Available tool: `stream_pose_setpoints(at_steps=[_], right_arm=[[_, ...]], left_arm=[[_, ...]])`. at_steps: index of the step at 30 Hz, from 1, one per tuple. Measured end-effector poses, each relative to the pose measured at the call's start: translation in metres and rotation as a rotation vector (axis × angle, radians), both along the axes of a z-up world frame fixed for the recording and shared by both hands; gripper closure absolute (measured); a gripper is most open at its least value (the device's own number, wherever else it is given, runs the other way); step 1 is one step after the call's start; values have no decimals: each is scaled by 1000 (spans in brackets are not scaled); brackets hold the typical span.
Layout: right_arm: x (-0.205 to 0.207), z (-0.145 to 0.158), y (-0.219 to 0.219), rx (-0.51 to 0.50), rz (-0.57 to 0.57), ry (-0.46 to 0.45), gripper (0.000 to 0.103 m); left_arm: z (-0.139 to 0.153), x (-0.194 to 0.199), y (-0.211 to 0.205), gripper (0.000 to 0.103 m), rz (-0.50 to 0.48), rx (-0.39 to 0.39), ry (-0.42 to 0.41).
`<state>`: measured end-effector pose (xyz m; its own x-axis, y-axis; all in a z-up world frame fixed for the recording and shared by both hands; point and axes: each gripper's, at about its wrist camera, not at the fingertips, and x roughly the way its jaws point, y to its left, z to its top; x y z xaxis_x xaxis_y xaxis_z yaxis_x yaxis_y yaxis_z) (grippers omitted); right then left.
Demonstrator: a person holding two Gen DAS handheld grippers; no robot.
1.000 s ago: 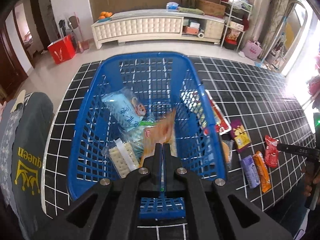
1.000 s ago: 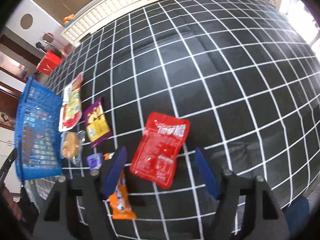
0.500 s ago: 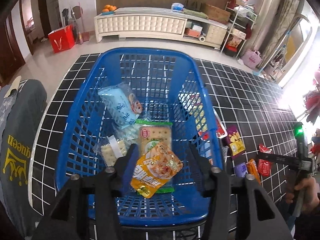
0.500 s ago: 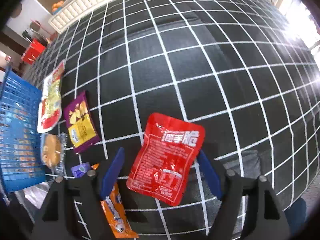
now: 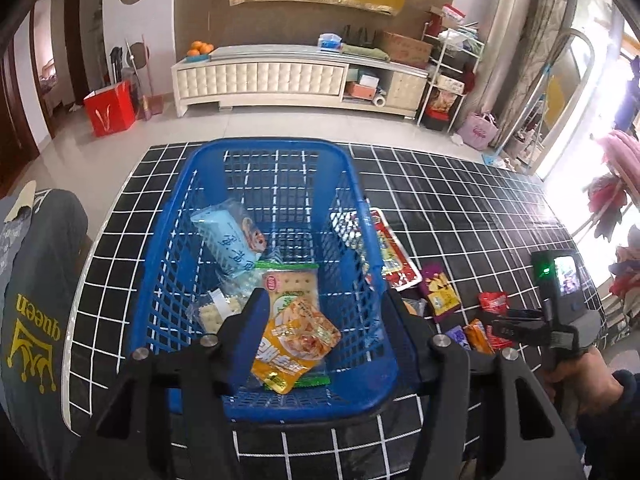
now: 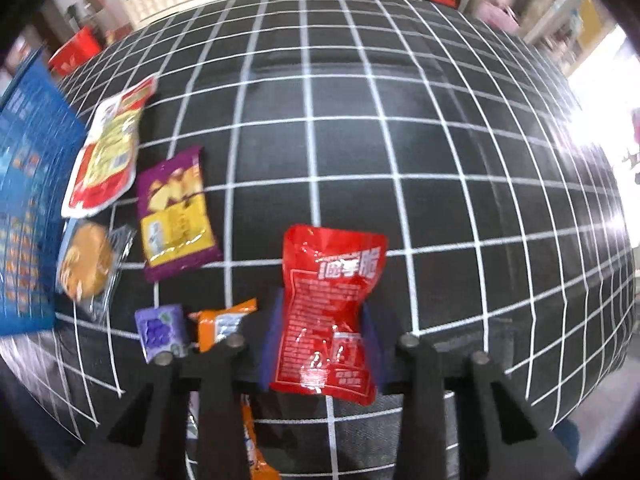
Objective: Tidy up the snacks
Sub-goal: 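Grasp the orange wafer bar with the left tool while the right tool holds the red bag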
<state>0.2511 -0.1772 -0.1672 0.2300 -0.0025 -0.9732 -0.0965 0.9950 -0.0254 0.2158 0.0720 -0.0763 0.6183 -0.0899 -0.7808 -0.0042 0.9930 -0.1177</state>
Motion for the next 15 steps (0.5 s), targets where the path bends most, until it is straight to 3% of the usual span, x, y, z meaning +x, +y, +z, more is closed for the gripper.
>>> stream_pose_setpoints(at_steps=[6, 15], right_arm=[[-13, 1, 4, 94, 10, -6, 76], [-26, 20, -42, 223, -23, -44, 77]], left_arm=[[8, -9, -16, 47, -17, -14, 6], [8, -14, -79, 47, -111, 6, 52]])
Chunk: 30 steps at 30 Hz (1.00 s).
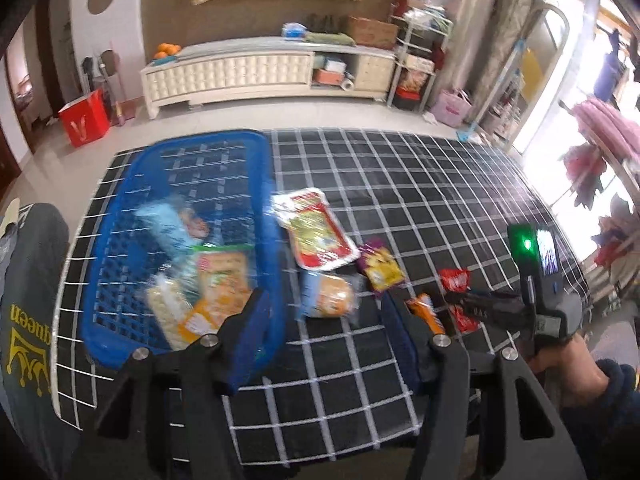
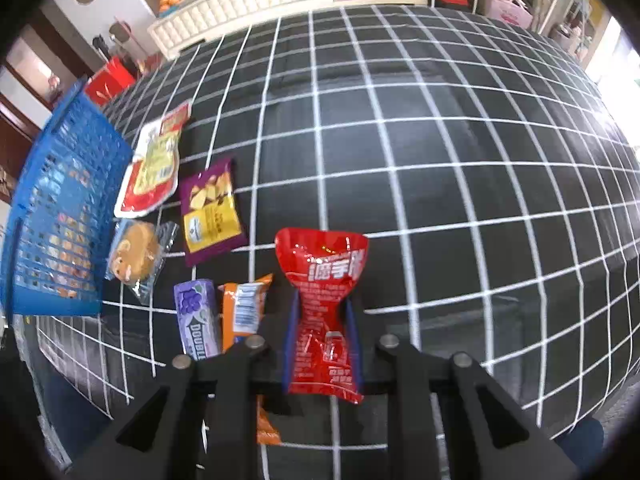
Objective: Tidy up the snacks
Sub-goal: 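Grasp the orange wafer bar with the left tool while the right tool holds the red bag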
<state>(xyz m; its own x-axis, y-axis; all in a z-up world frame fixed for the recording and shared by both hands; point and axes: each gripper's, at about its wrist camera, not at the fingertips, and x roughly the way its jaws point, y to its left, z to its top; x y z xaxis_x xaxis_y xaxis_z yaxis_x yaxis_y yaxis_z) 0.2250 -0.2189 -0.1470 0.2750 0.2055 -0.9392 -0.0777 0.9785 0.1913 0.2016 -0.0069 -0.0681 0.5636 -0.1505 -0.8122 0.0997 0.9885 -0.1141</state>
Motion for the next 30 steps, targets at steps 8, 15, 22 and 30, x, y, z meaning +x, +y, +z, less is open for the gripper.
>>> stream_pose_setpoints(at_steps=[8, 15, 22, 30], right_arm=[[-12, 40, -70, 91, -25, -74, 77], [-15, 47, -105, 149, -46, -100, 77], [-18, 34, -114, 189, -42, -92, 77], [-17, 22, -119, 218, -44, -69, 77]], left_arm=[[-33, 11, -84, 47, -136, -8, 116], [-82, 31, -142, 48, -173, 37, 250], [-123, 43, -154, 57, -178, 124, 330], [-148, 54, -162, 82, -194, 146, 364]])
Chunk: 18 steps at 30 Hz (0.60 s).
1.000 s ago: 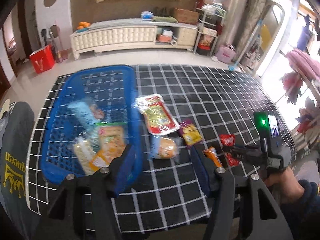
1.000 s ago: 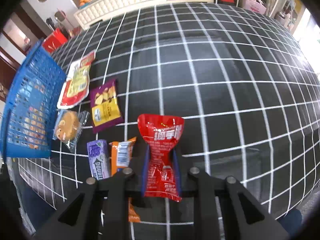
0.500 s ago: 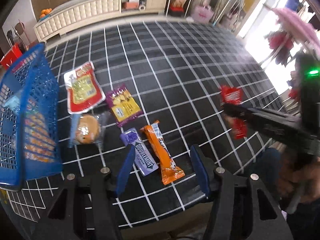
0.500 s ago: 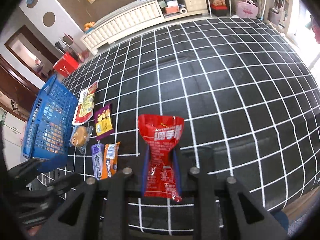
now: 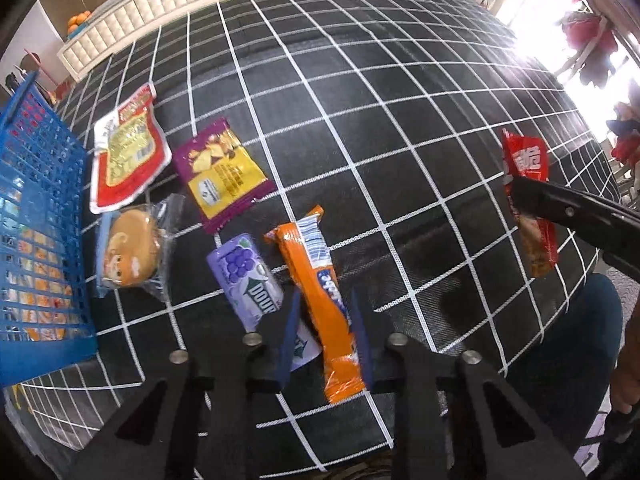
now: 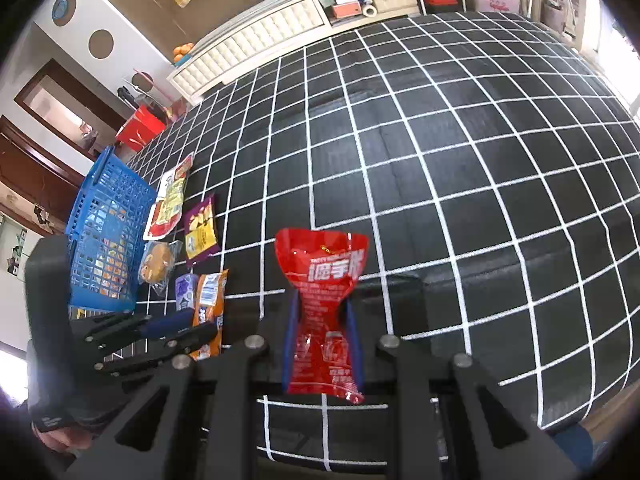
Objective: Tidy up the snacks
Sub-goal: 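Grasp the orange wafer bar with the left tool while the right tool holds the red bag, then carry the orange bar and red bag over the basket and lower both in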
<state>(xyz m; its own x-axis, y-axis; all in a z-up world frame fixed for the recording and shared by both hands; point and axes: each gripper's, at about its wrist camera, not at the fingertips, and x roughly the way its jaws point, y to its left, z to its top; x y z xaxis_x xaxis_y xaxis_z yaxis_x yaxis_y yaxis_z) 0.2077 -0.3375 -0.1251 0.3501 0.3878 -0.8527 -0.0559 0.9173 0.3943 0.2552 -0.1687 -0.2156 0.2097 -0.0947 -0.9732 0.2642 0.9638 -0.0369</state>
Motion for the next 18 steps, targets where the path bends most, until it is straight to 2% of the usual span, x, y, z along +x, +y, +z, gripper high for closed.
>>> stream_pose_setpoints(at_steps=[3, 9, 12, 18], right_arm=[[-1, 1, -2, 1, -5, 0, 77], [-3, 11, -1, -11, -11, -8, 77], [-5, 23, 5, -26, -4, -26, 77], [-9, 61, 35, -57, 38, -95, 77]], left_arm=[[-7, 1, -1, 84, -3, 12, -2], [-4, -1, 1, 91, -12, -24, -28], [15, -8, 6, 92, -9, -52, -66], [71, -25, 31, 92, 10, -102, -181]])
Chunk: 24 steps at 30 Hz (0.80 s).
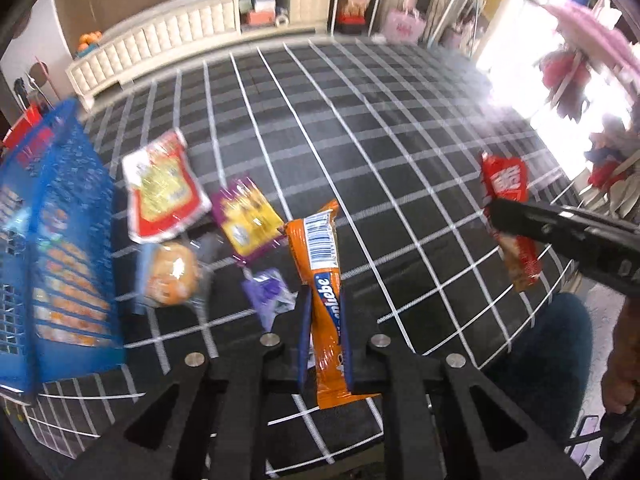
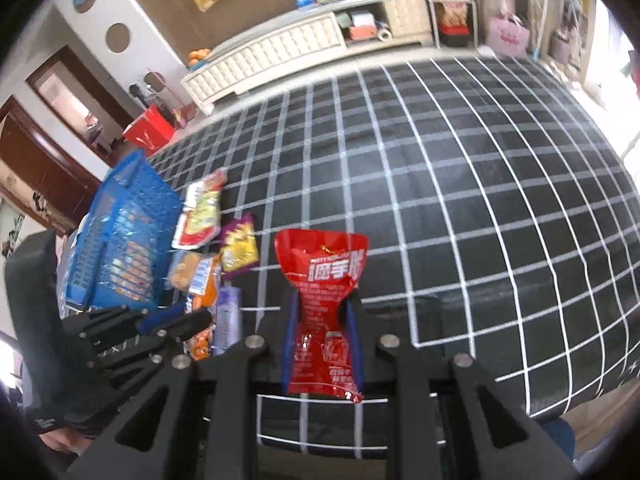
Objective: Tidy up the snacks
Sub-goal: 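Carry the orange bar and red bag over the basket and lower both in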
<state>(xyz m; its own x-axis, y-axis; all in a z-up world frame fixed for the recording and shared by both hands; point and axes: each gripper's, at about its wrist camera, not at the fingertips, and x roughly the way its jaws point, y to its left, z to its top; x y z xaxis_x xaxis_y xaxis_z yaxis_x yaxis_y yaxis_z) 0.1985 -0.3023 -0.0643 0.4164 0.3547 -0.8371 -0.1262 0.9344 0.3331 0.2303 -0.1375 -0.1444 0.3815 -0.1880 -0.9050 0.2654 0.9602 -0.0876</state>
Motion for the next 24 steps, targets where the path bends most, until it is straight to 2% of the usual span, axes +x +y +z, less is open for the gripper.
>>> stream_pose_setpoints(at_steps=[5, 11, 18, 24], right_arm=[[-2, 36, 40, -5, 60, -72, 77], [-4, 75, 102, 9, 162, -149, 77], [-2, 91, 176, 27, 272, -185, 77], [1, 93, 225, 24, 334, -195, 77]], left_arm=[[51, -15, 48, 92, 51, -25, -92], [95, -29, 108, 92, 116, -20, -194], [122, -43, 183, 92, 212, -21, -252], [121, -43, 223, 92, 257, -10, -250]])
